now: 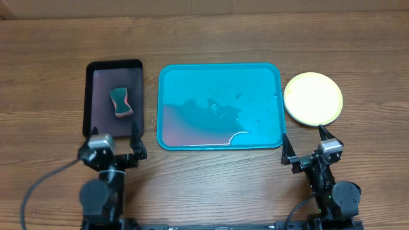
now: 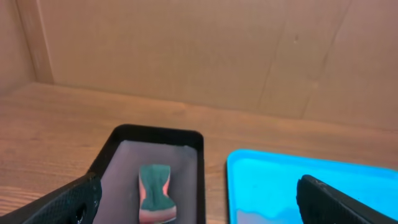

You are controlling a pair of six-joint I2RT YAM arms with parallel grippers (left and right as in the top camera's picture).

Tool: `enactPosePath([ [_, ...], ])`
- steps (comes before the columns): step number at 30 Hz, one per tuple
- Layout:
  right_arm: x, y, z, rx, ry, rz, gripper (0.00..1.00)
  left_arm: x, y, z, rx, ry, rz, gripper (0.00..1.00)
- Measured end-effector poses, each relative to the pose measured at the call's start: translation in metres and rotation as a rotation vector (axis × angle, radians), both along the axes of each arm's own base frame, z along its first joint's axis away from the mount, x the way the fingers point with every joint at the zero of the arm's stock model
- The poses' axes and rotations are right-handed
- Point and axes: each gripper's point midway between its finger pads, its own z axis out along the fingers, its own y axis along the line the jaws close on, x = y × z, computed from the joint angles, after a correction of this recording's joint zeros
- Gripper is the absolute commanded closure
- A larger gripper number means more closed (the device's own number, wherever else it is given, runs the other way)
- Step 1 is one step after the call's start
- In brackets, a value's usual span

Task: Clean dirty plates on tray and stack at the side

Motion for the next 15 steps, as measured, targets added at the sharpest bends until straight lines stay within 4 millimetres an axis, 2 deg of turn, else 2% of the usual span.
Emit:
enactPosePath([
  [8, 0.000, 0.000, 0.000, -0.001, -0.001, 0.000, 0.00, -0.005, -0.001, -0.046, 0.045, 0.019, -0.006, 0.00],
  [15, 0.000, 0.000, 0.000, 0.000, 0.000, 0.000, 0.00, -0.005, -0.004, -0.048, 0.080, 0.026, -0.029, 0.00],
])
